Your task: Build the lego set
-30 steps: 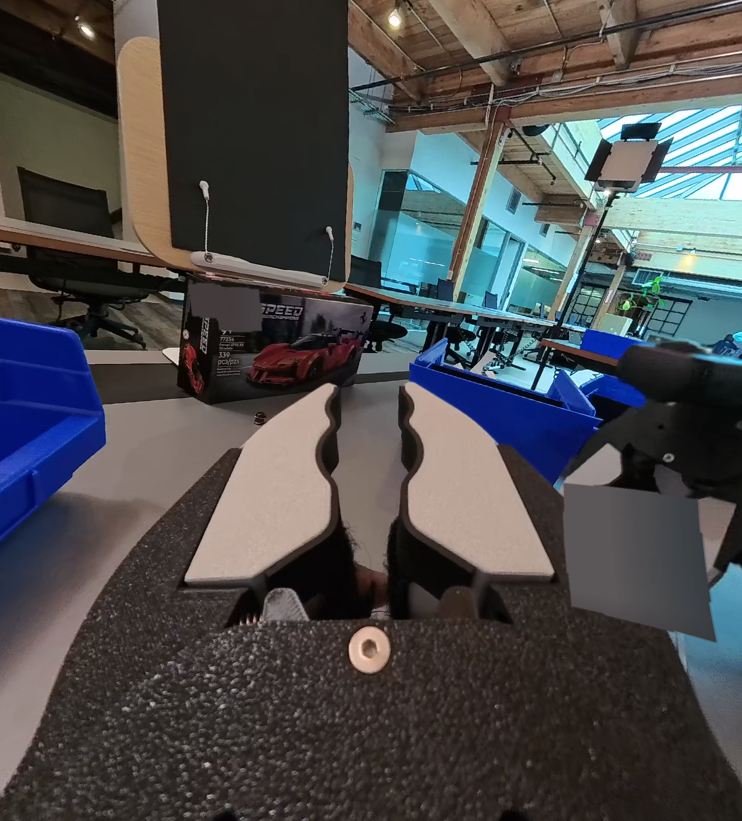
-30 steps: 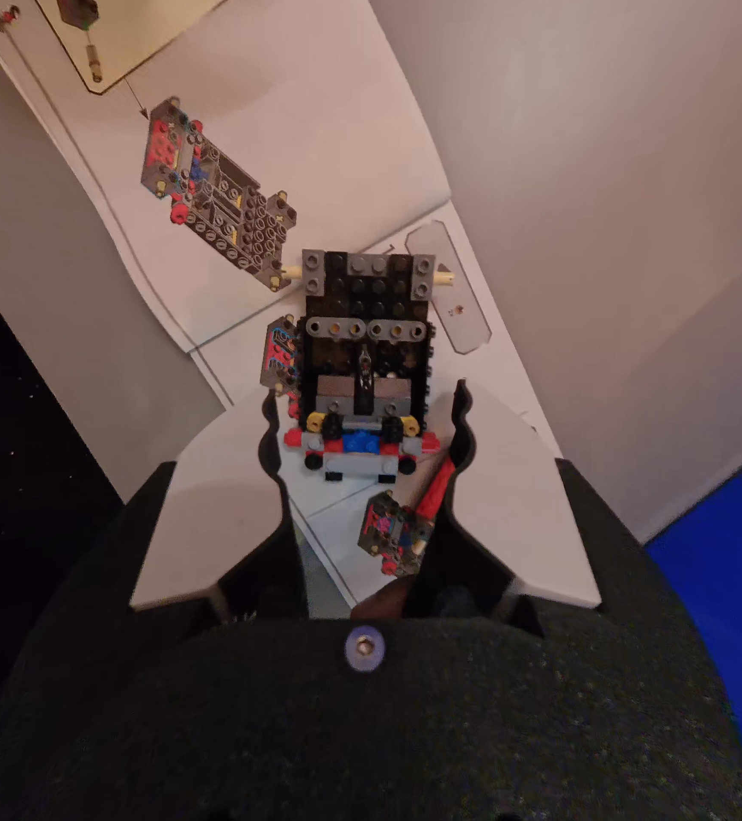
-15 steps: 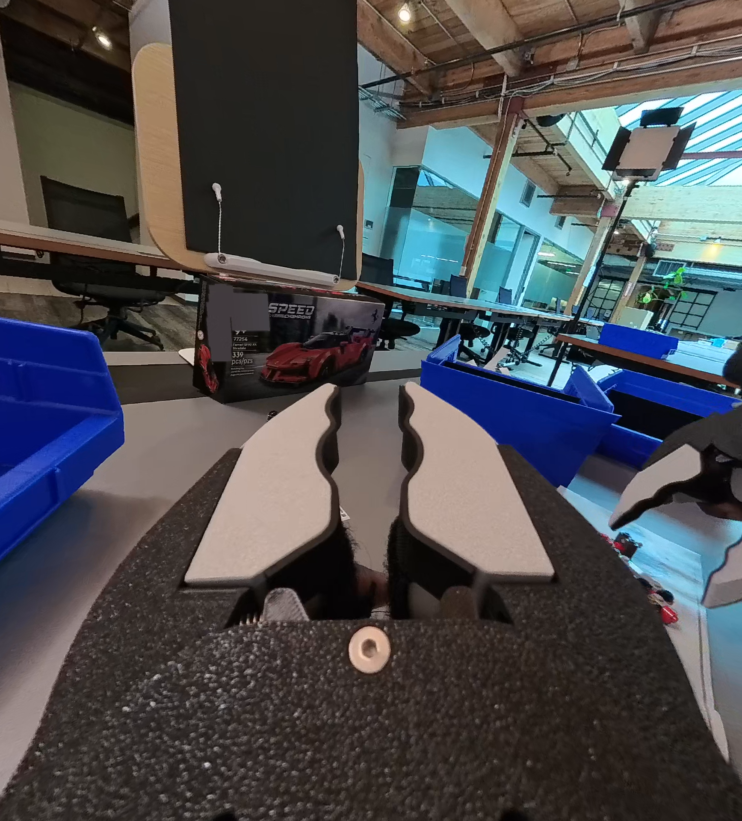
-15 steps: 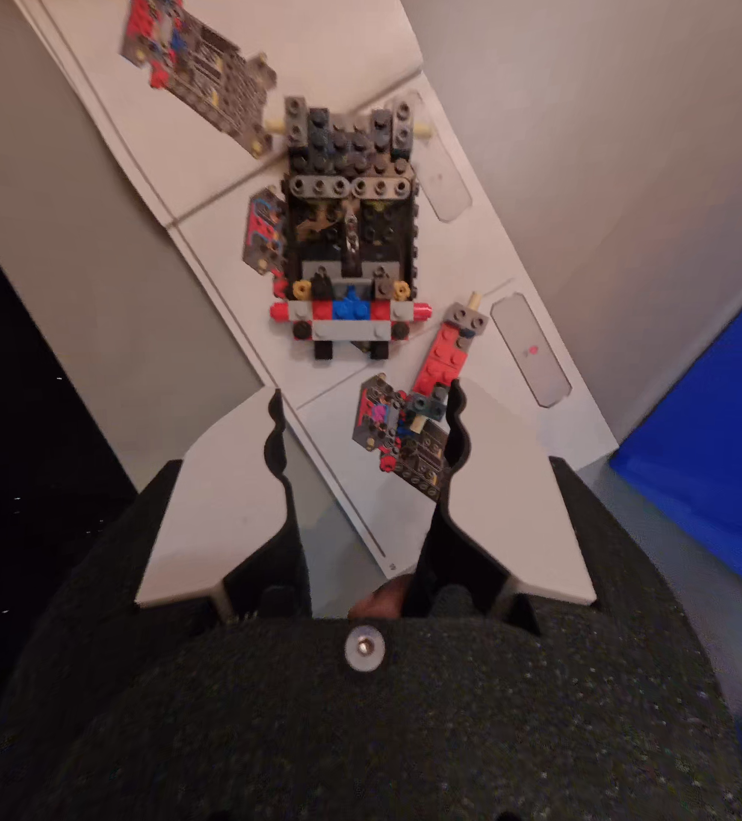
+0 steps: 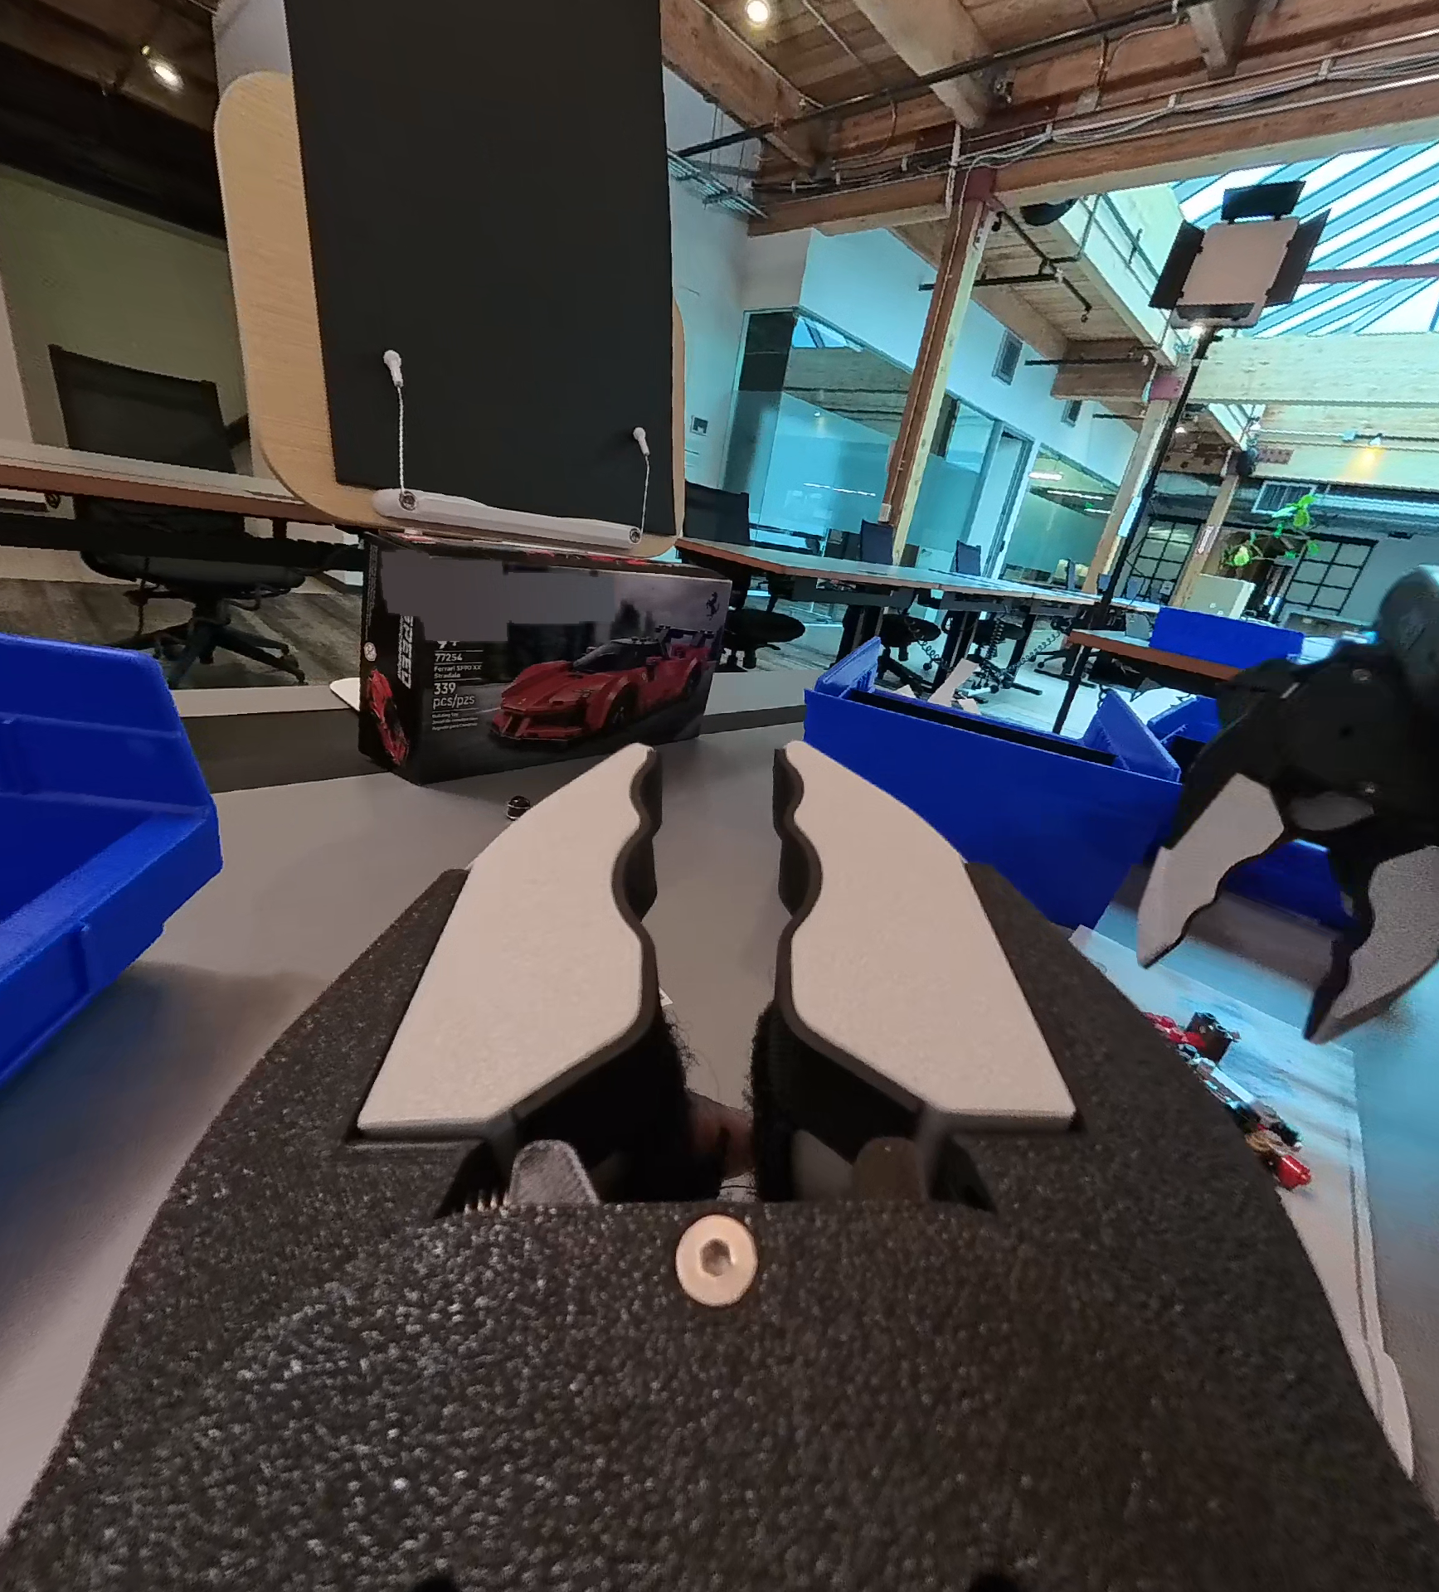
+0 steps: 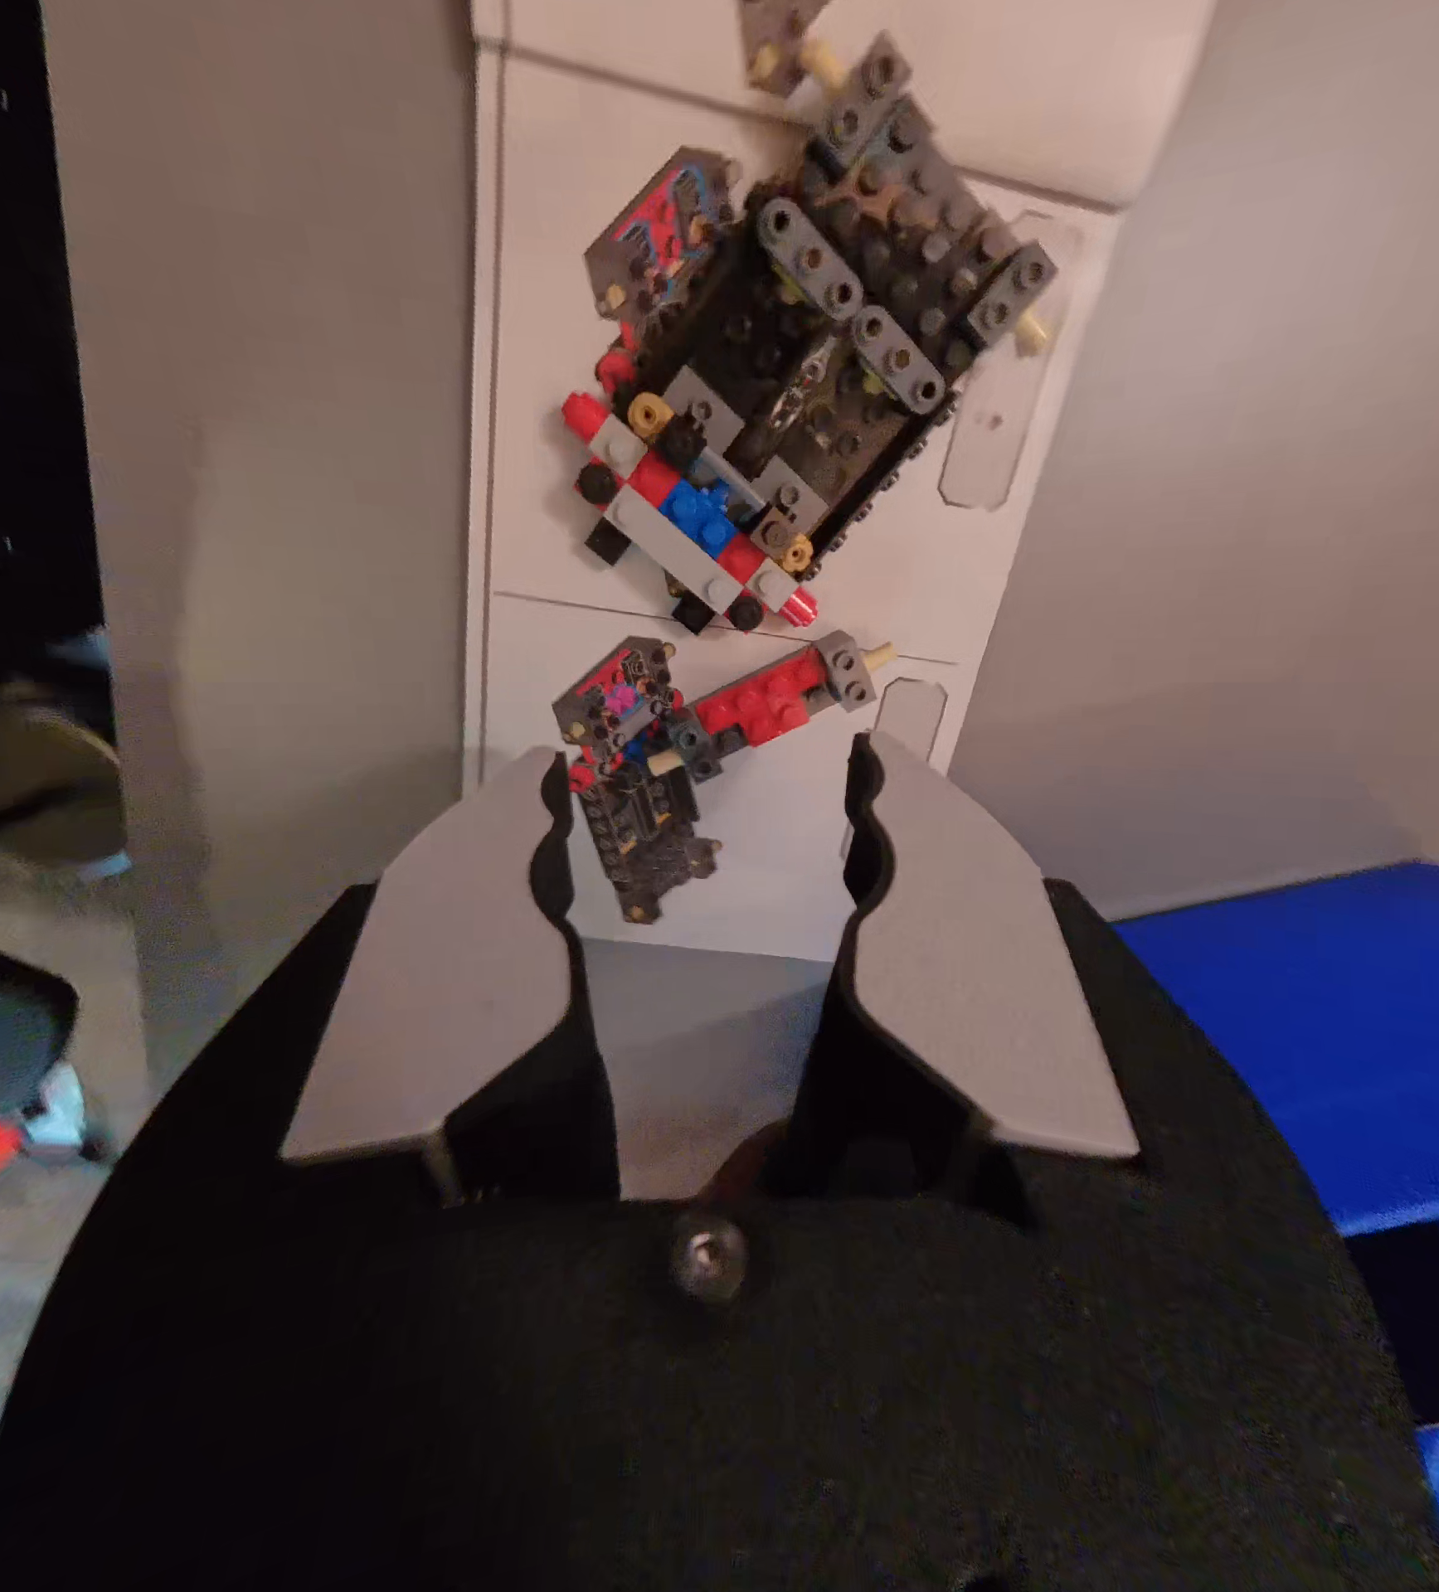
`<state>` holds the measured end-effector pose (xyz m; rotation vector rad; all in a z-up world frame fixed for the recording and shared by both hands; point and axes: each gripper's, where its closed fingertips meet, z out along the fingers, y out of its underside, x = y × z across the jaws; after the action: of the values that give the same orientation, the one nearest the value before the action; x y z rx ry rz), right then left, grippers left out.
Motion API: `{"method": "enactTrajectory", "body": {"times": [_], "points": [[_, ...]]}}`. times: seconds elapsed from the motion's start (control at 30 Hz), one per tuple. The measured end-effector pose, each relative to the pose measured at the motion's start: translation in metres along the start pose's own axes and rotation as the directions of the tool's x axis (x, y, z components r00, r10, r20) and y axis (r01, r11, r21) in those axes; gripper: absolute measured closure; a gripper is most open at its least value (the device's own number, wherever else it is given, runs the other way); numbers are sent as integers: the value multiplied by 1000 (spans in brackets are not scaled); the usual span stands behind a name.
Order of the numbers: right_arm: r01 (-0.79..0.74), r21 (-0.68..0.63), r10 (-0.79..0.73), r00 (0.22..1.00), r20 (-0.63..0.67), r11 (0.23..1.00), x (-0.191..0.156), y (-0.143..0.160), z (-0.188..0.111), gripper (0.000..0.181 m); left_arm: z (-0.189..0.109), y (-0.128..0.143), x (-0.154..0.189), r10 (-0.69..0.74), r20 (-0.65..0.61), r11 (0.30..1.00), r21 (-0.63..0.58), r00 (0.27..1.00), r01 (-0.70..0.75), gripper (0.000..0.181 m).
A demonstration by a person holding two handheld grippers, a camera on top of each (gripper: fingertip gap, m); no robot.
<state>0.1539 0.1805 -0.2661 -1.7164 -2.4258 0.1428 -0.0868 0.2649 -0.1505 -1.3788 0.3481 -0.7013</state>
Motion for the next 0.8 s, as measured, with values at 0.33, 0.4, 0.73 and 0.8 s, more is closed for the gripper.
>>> {"method": "enactTrajectory", "body": {"times": [0.33, 0.4, 0.73, 0.8], "points": [[124, -94, -123, 992, 19, 988, 13, 3, 6, 107, 1, 2, 1, 1, -9, 1000, -10, 1000, -1, 157], [149, -76, -150, 989, -4, 986, 8, -4, 4, 108, 1, 2, 2, 2, -10, 1000, -9, 1000, -2, 157], [131, -111, -136, 990, -43, 985, 7, 3, 22, 100, 1, 3, 2, 12, -8, 1000, -14, 1000, -12, 157], [72, -101, -76, 996, -37, 992, 7, 3, 25, 101, 2, 3, 3, 13, -11, 1000, -17, 1000, -14, 157]]}}
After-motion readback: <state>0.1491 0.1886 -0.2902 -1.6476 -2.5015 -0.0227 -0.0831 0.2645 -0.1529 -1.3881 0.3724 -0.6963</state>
